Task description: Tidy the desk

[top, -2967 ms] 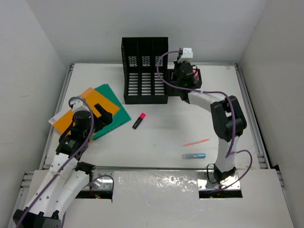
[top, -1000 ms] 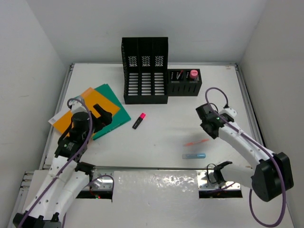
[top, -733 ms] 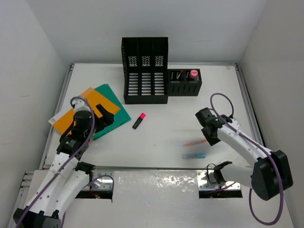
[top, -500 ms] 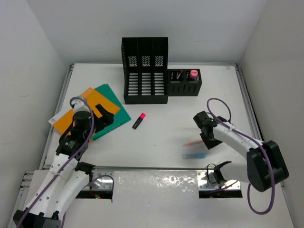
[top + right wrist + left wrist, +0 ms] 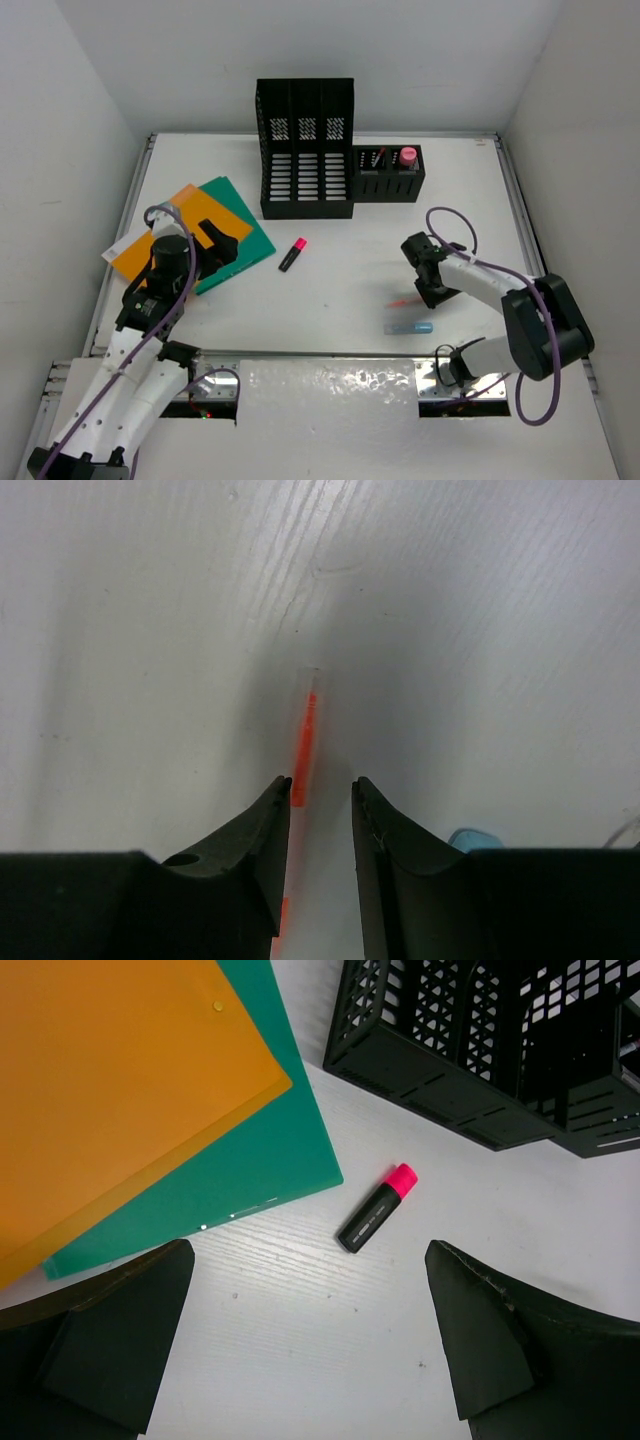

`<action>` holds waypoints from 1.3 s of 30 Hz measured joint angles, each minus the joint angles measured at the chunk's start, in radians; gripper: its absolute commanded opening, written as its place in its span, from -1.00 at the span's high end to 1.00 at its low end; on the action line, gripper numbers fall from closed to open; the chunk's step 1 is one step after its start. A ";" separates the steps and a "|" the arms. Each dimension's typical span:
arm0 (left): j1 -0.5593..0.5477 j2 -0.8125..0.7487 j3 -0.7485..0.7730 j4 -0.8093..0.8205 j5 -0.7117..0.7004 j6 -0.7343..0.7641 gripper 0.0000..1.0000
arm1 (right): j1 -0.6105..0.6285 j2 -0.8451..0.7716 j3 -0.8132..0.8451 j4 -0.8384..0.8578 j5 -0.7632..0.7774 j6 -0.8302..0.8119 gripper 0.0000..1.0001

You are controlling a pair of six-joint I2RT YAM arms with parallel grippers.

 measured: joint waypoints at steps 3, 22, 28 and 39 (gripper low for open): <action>0.000 -0.003 0.000 0.000 -0.003 0.000 -0.96 | 0.000 0.020 -0.001 -0.003 -0.003 0.002 0.44; 0.000 -0.007 0.000 -0.001 -0.024 0.000 -0.96 | 0.006 -0.022 -0.051 0.178 0.069 -0.232 1.00; 0.000 -0.007 0.000 -0.001 -0.025 0.000 -0.96 | 0.007 -0.123 0.035 0.388 0.114 -0.601 1.00; 0.000 0.034 0.000 -0.001 -0.025 0.000 -0.96 | 0.012 0.060 0.481 0.844 0.076 -1.255 1.00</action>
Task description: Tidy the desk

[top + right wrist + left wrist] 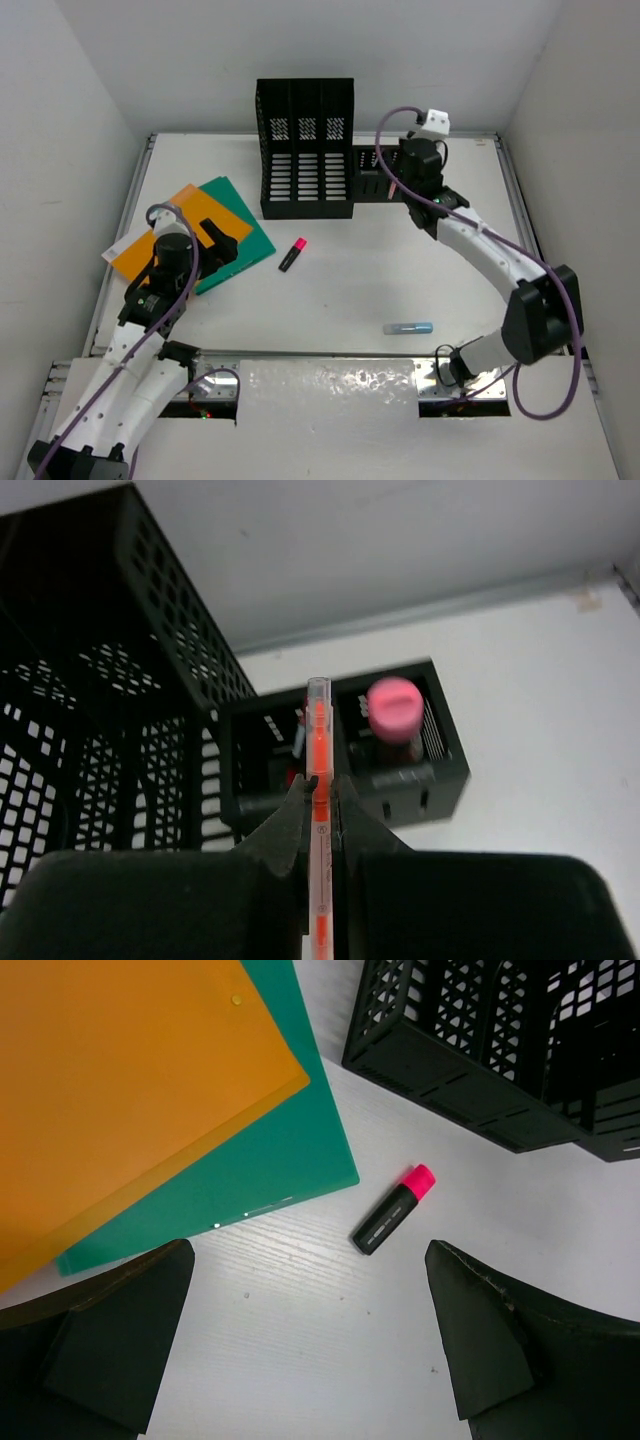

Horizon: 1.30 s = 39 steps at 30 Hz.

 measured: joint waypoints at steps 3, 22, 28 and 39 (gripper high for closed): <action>0.000 0.010 0.000 -0.001 0.000 0.000 -0.96 | 0.000 0.091 0.064 0.102 -0.026 -0.114 1.00; 0.000 0.012 0.000 -0.019 -0.037 0.000 -0.96 | 0.000 0.554 0.357 0.473 -0.024 -0.281 1.00; 0.000 0.011 0.000 -0.023 -0.045 0.000 -0.96 | 0.000 0.598 0.405 0.499 0.003 -0.296 1.00; 0.000 0.011 0.000 -0.024 -0.049 -0.001 -0.96 | 0.000 0.600 0.261 0.539 0.098 -0.289 0.25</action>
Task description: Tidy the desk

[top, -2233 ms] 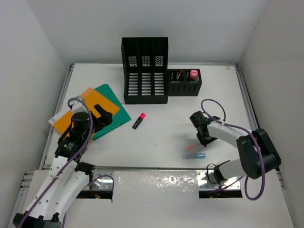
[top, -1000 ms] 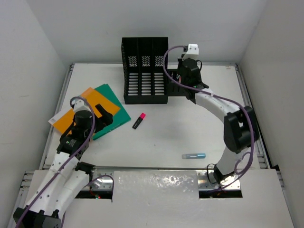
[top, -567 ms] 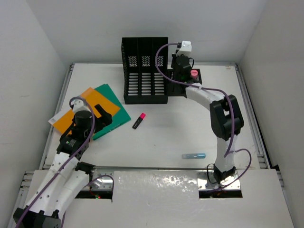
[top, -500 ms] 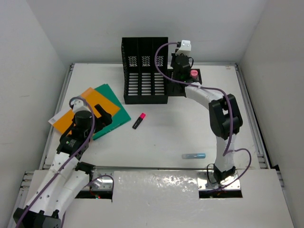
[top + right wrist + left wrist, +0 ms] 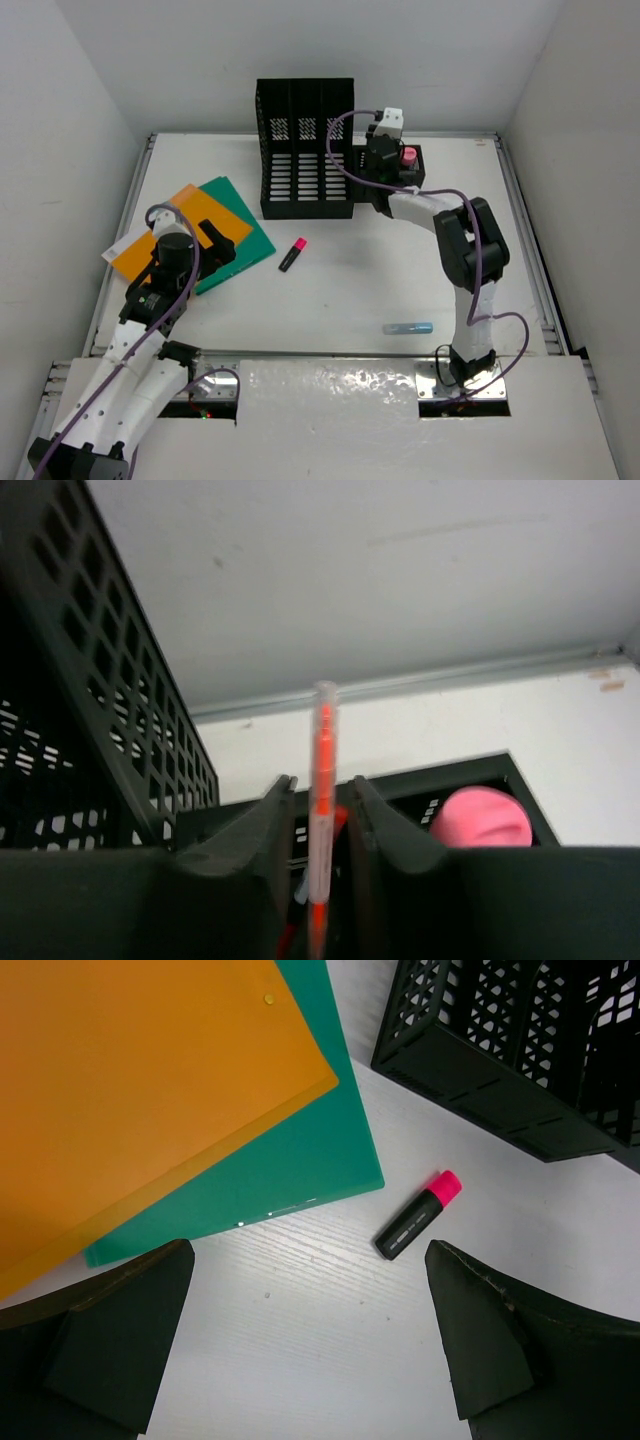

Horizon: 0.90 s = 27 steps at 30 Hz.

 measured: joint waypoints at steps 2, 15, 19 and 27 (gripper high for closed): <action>0.000 0.000 0.000 0.000 0.000 0.000 -0.96 | 0.000 -0.002 -0.021 0.003 0.010 0.005 -0.12; 0.000 -0.021 0.000 0.002 0.002 0.000 -0.96 | 0.000 -0.486 -0.146 -0.206 -0.089 0.006 -0.38; 0.000 0.021 0.000 0.002 0.014 0.003 -0.92 | 0.001 -0.683 -0.151 -0.438 -0.158 0.063 -0.32; 0.000 0.097 0.005 0.040 0.167 0.092 -0.91 | 0.005 -0.807 -0.407 -0.990 -0.243 0.272 -0.21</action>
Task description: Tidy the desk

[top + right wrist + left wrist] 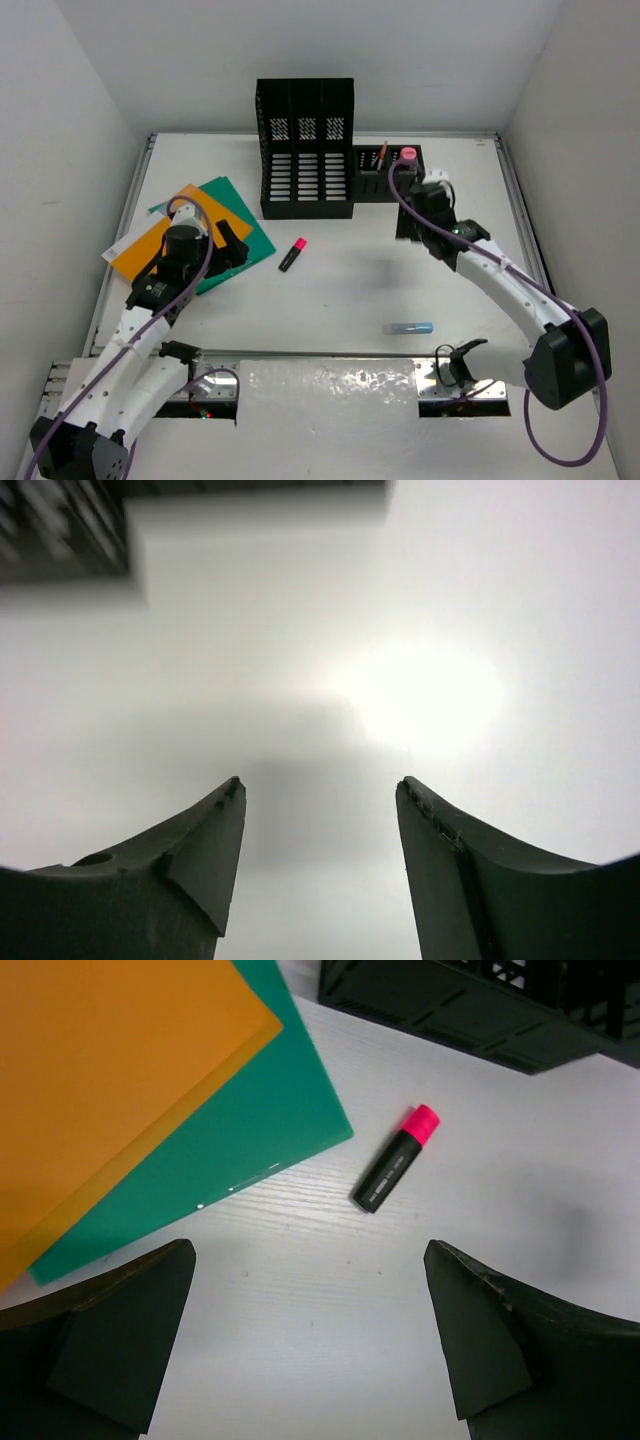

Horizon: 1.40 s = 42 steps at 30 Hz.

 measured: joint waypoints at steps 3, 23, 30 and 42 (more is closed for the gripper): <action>0.000 0.018 0.032 -0.001 0.055 0.043 -0.92 | 0.002 -0.014 -0.130 -0.185 -0.085 0.053 -0.24; -0.356 0.645 0.350 0.038 0.277 0.278 -0.71 | 0.003 -0.359 -0.369 -0.706 -0.377 0.413 -0.24; -0.521 0.684 0.370 0.042 0.256 0.280 -0.70 | 0.003 -0.500 -0.481 -0.657 -0.345 0.763 -0.23; -0.551 0.665 0.367 0.016 0.179 0.281 -0.71 | 0.003 -0.389 -0.536 -0.552 -0.201 1.085 -0.19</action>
